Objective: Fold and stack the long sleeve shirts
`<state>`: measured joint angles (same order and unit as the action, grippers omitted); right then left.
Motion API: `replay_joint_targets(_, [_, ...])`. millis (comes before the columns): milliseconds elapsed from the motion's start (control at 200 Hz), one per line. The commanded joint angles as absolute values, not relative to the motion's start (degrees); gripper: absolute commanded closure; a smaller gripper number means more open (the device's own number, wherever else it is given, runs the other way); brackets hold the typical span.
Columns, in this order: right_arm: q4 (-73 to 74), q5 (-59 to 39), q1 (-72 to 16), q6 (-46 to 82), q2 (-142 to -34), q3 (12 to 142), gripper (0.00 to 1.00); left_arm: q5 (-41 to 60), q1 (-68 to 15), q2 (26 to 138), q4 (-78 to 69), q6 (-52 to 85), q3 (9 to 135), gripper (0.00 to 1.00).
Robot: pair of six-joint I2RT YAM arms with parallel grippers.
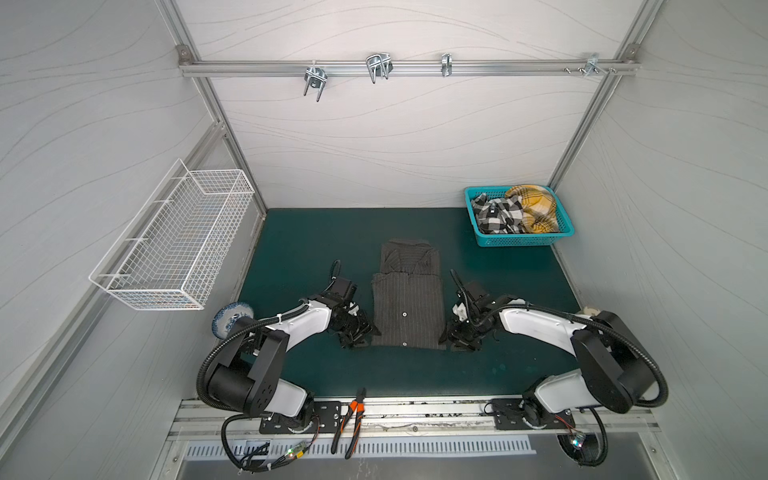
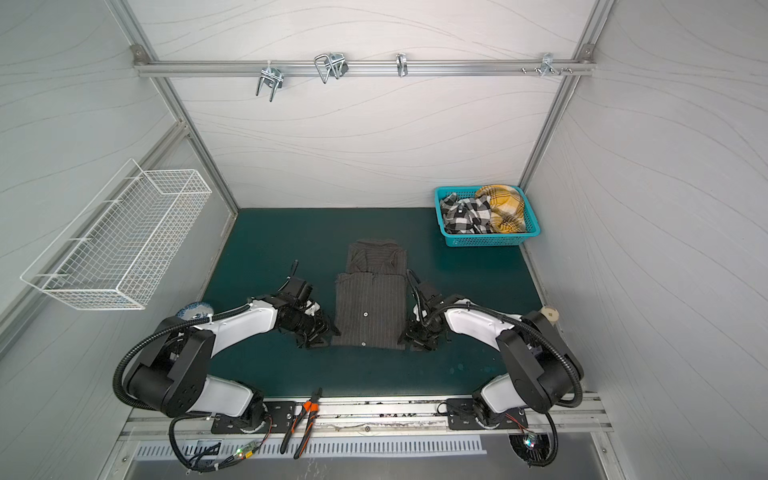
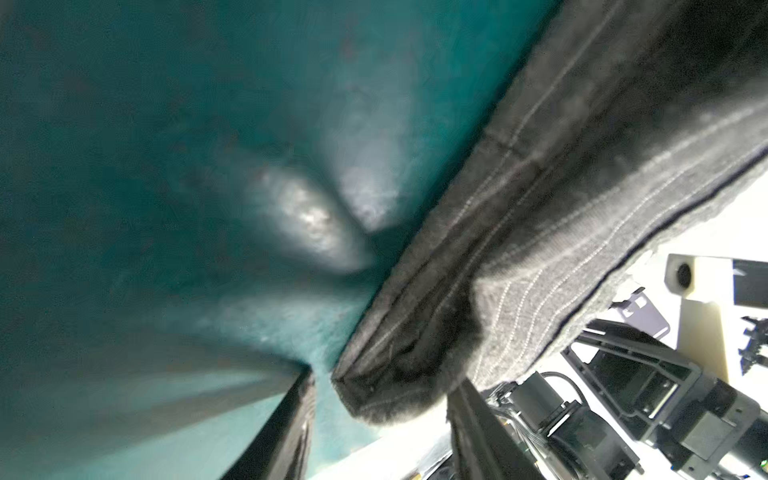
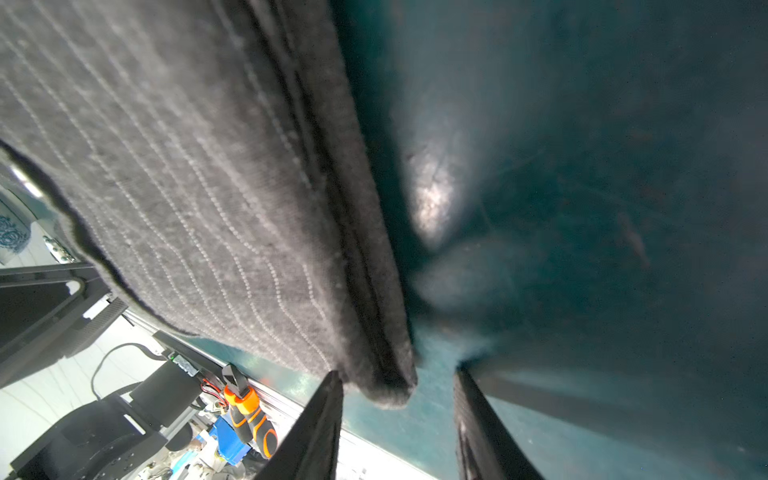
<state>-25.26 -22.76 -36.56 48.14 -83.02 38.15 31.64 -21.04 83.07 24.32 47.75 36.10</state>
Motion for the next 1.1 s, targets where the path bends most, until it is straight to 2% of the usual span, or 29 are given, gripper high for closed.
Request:
replay_joint_targets(0, [-24.0, -21.3, -37.1, 47.8, -85.5, 38.7, 0.55, 25.8, -21.5, 85.4, 24.5, 47.5, 34.7, 0.42])
replay_joint_targets(80, [-24.1, -21.0, -37.2, 47.9, -85.5, 39.0, 0.55, 25.6, -21.5, 86.3, 24.9, 47.1, 35.5, 0.43])
replay_joint_targets(165, [-22.9, -21.4, -37.1, 49.0, -85.4, 38.4, 0.55, 25.9, -21.5, 87.2, 25.1, 46.9, 35.7, 0.48])
replay_joint_targets(310, [-22.2, -22.1, -37.2, 49.9, -86.5, 38.6, 0.62, 26.4, -21.6, 88.1, 24.3, 47.2, 35.3, 0.57])
replay_joint_targets(445, [-21.1, -22.9, -37.5, 50.3, -87.9, 38.6, 0.64, 26.4, -21.6, 89.0, 24.1, 47.3, 35.4, 0.56])
replay_joint_targets(640, [-22.2, -22.2, -37.3, 50.2, -88.3, 38.7, 0.7, 25.2, -21.4, 86.7, 24.9, 47.0, 35.8, 0.47])
replay_joint_targets(935, [-22.2, -22.2, -37.0, 50.1, -88.7, 38.5, 0.74, 25.8, -21.5, 88.0, 25.8, 47.2, 35.7, 0.55])
replay_joint_targets(1095, [-22.3, -22.2, -37.0, 50.2, -88.9, 38.6, 0.75, 26.8, -21.7, 85.6, 25.3, 48.8, 33.3, 0.55])
